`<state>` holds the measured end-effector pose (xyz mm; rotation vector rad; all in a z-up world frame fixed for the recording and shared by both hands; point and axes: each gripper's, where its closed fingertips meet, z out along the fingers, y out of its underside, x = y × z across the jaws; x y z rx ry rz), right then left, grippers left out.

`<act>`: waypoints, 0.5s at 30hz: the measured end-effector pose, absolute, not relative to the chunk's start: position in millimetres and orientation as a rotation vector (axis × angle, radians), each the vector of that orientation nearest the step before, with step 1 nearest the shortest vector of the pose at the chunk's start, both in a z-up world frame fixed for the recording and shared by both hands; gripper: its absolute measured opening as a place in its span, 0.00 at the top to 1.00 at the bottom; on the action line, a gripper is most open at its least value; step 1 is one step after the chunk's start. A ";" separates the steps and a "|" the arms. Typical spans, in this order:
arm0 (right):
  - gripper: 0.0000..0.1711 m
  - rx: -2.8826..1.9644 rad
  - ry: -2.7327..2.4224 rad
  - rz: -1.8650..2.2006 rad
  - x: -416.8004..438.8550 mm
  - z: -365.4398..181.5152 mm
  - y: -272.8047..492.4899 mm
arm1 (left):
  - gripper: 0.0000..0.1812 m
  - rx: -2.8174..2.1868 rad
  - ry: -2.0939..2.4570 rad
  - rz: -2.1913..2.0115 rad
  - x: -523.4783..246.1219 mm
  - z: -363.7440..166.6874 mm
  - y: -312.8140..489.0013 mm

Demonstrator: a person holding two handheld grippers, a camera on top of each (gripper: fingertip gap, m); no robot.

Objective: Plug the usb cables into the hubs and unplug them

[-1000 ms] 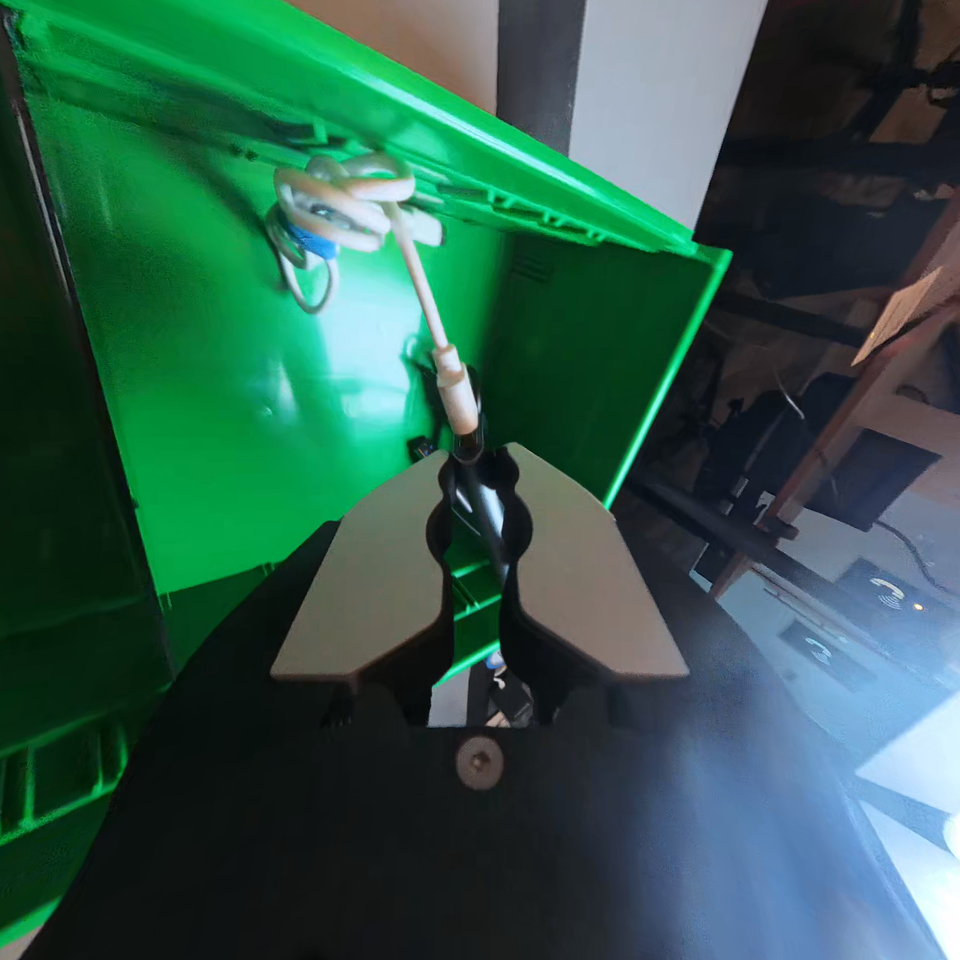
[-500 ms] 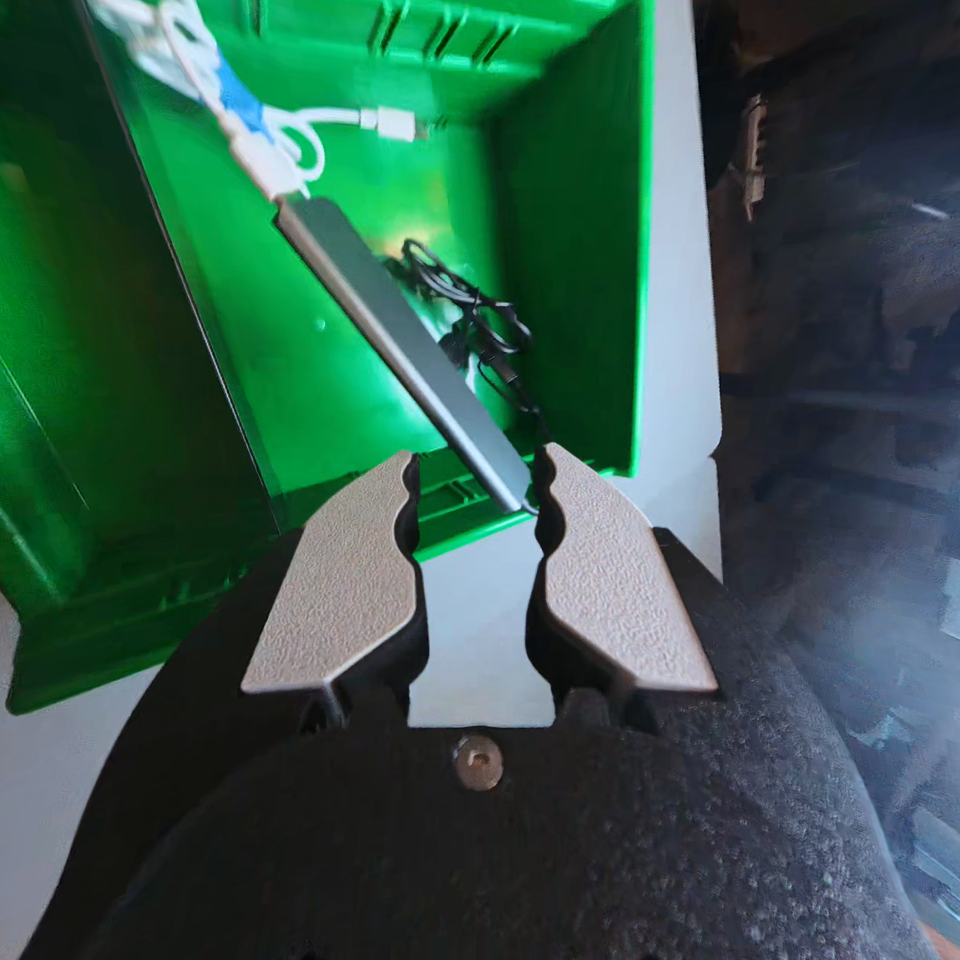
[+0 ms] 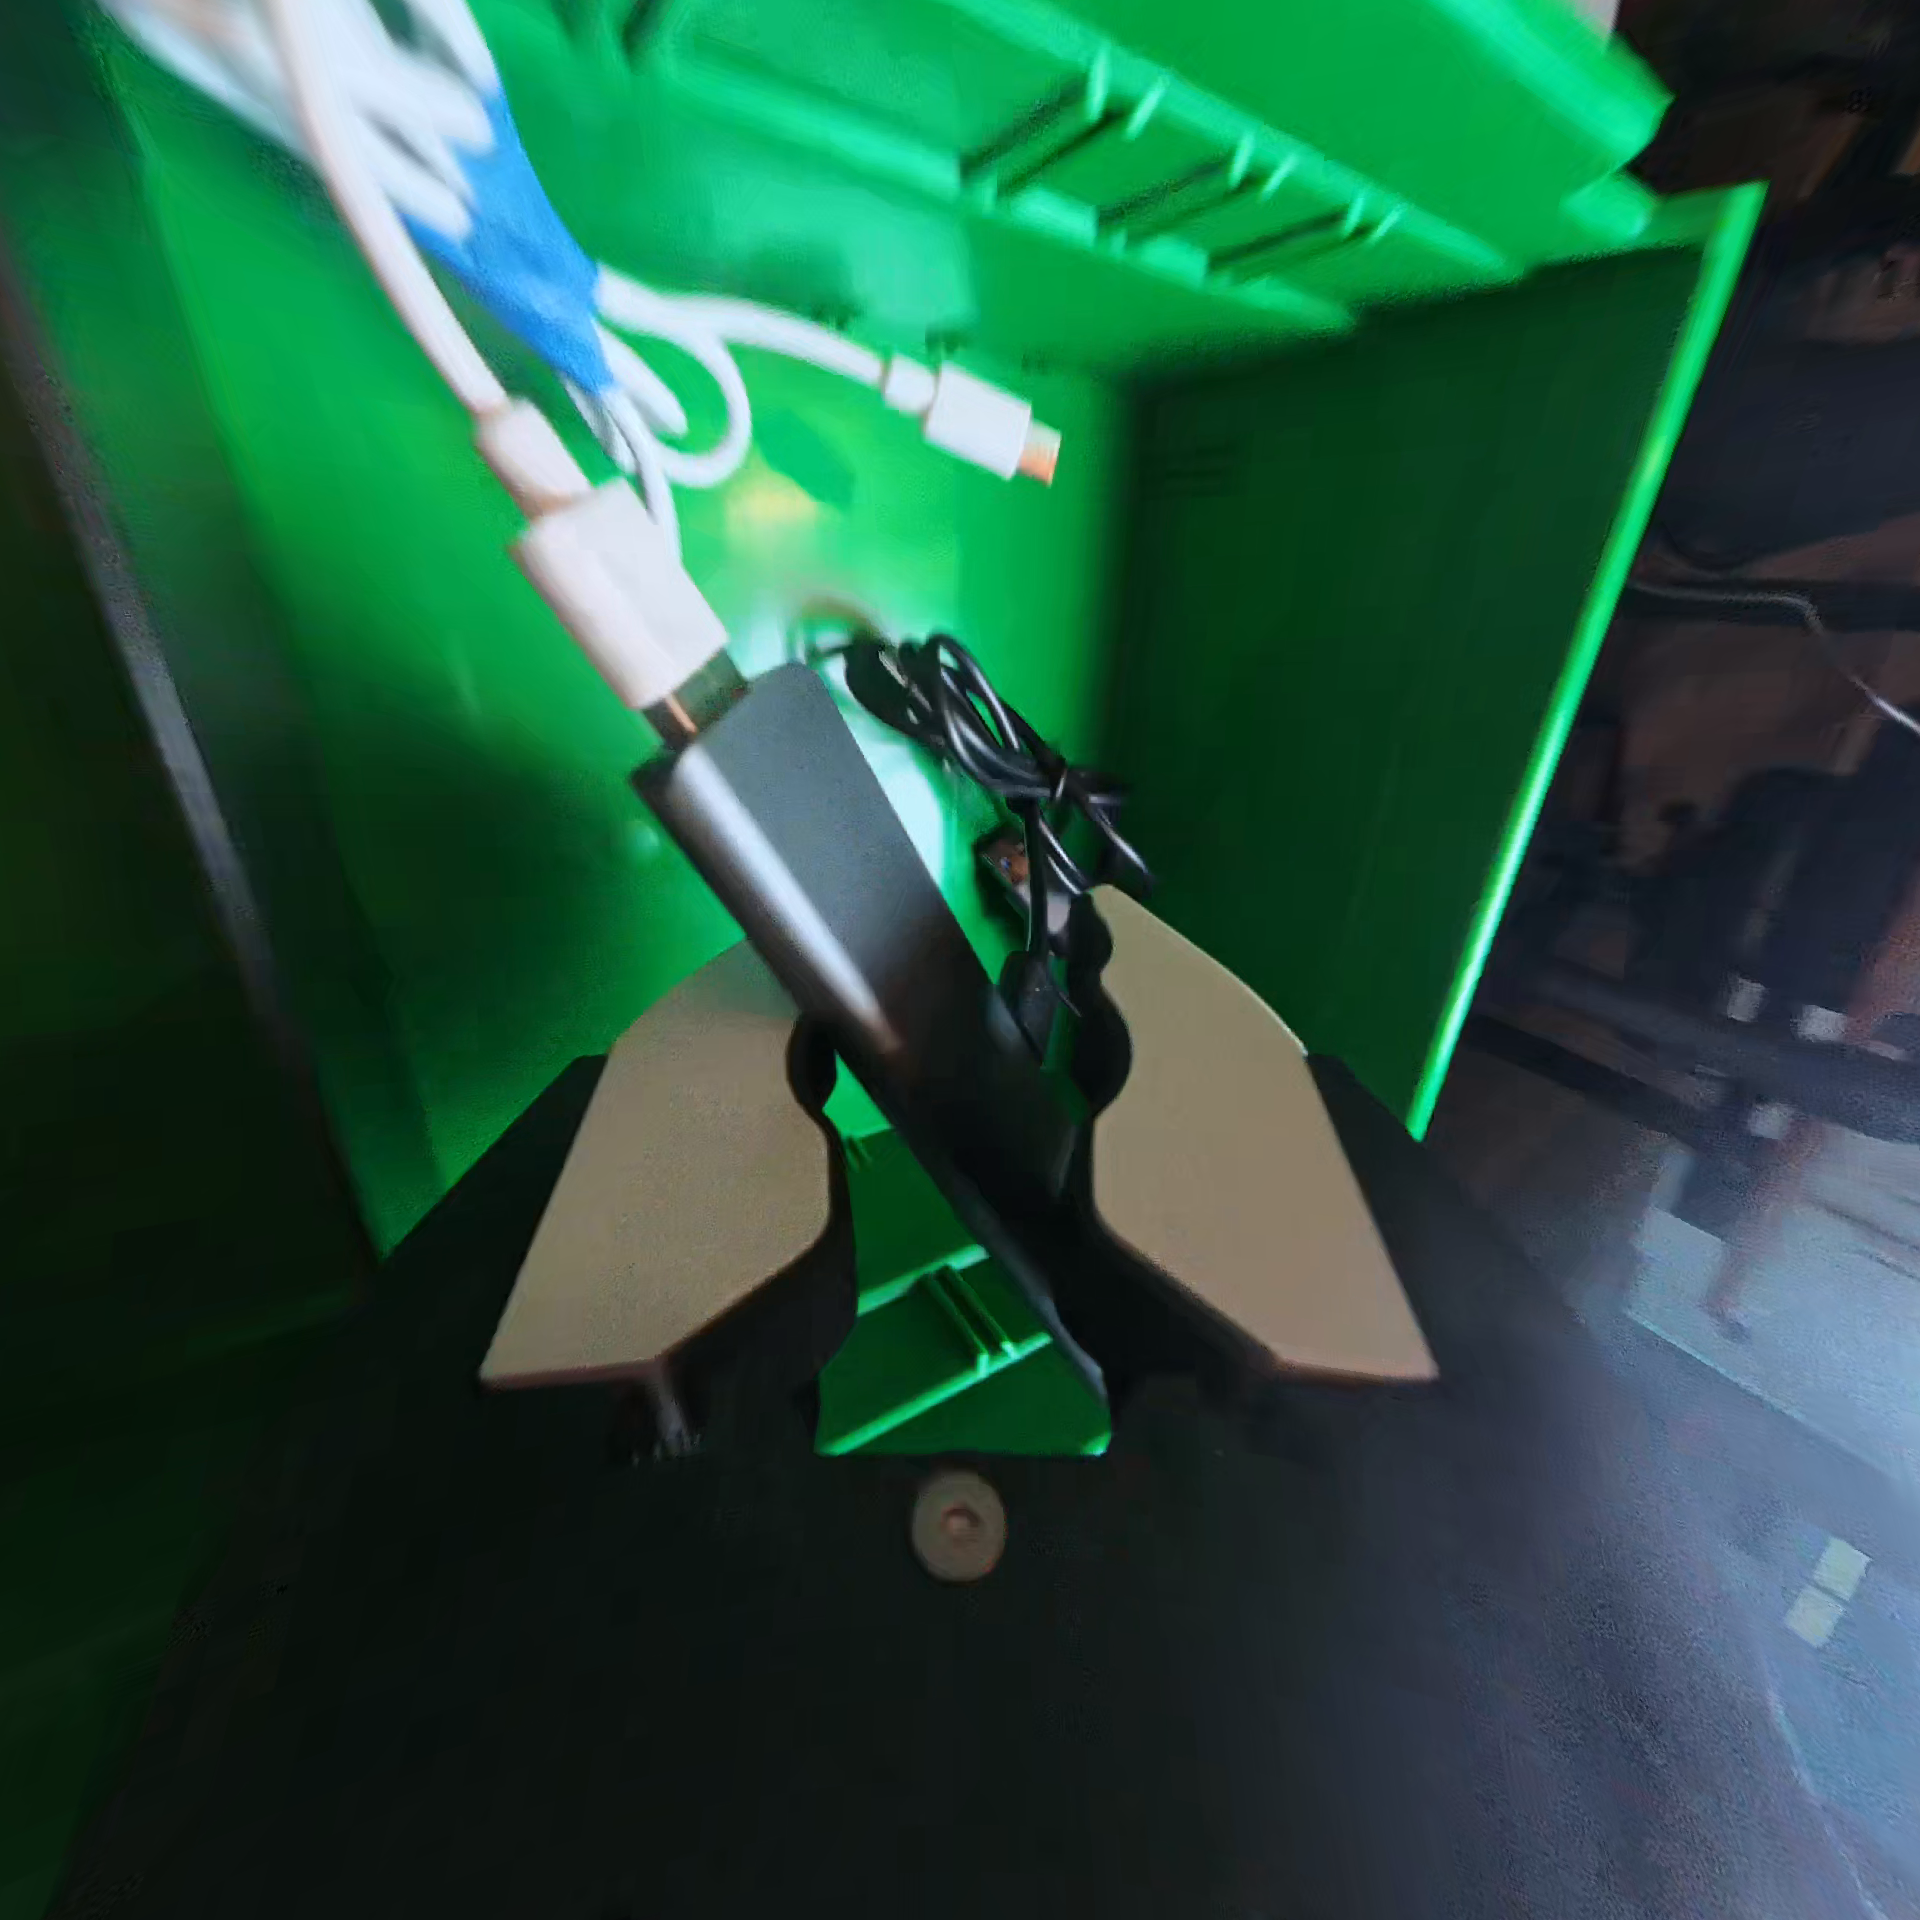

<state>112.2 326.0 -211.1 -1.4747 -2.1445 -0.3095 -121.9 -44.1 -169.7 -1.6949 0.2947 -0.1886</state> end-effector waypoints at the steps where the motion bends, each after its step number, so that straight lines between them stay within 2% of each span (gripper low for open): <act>1: 0.73 -1.515 -2.117 -0.178 108.3 -201.8 315.0 | 0.84 -1.697 0.288 -0.198 -122.5 -169.5 -44.2; 5: 0.68 -1.563 -1.935 0.154 105.7 -147.5 289.2 | 0.81 -1.702 0.289 -0.206 -122.3 -169.4 -43.0; 11: 0.75 -1.431 -1.452 0.367 128.2 -55.6 273.2 | 0.77 -1.671 0.254 -0.118 -139.8 -152.1 -47.4; 15: 0.79 -1.378 -1.196 0.493 146.6 -41.5 227.6 | 0.79 -1.633 0.172 -0.053 -171.3 -131.1 -58.6</act>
